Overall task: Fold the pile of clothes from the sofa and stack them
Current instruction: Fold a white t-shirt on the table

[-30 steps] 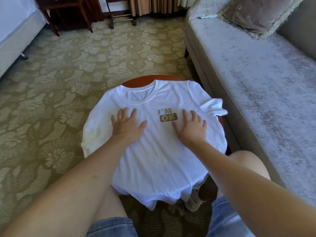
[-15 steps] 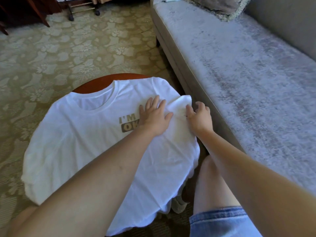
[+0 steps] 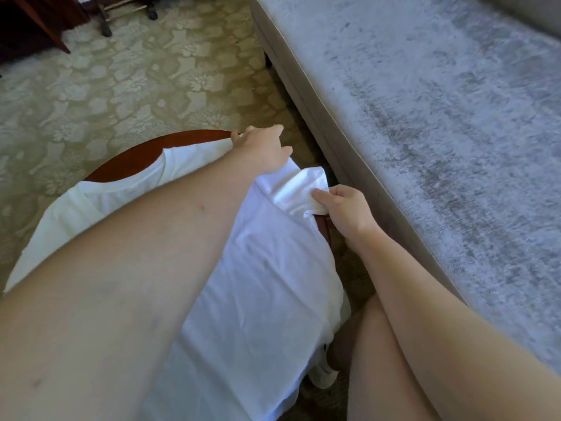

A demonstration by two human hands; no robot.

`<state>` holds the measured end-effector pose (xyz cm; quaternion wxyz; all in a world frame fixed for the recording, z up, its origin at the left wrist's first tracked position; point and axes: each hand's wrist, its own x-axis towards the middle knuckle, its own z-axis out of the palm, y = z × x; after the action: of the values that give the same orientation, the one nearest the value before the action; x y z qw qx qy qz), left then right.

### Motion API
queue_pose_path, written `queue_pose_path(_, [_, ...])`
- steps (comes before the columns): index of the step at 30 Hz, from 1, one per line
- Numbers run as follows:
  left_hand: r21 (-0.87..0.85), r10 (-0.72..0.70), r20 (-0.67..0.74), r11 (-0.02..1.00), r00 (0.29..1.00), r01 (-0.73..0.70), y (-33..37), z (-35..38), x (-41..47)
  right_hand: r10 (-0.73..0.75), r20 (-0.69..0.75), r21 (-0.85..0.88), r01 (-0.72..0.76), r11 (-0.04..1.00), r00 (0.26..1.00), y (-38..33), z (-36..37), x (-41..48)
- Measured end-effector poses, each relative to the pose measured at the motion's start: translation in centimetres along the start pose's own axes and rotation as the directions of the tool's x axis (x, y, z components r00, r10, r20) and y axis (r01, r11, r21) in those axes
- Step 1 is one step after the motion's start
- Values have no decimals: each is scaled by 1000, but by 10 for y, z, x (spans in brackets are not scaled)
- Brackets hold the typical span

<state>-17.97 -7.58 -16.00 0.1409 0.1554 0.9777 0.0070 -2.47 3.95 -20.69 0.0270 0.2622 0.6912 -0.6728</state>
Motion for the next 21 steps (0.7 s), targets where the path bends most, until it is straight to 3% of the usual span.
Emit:
queue_pose_path(2, [5,-41,80,999,996,41,3,-3,10,-17,-6,-23,17,1000,1000,-1,-2,0])
queue_pose_path(4, [-77,-38,55,996,998,43,7,-6,15,-29,-16,-39,28,999,999,-2,-3,-1])
queue_pose_path(8, [-183,-94,-141,981,986,67,20,-12,15,-30,-46,-39,28,999,998,-1,-5,-1])
queue_pose_path(10, [-257,-139,-277,964,951,66,16,-17,15,-27,-65,-41,24,999,997,-1,-7,-1])
queue_pose_path(13, [-367,-211,-362,928,908,69,2,-15,19,11,-51,-21,-13,1000,999,1,-8,-2])
queue_pose_path(21, [-192,-39,-410,980,911,-45,-13,3,-6,107,57,-1,-107,994,993,4,-9,1])
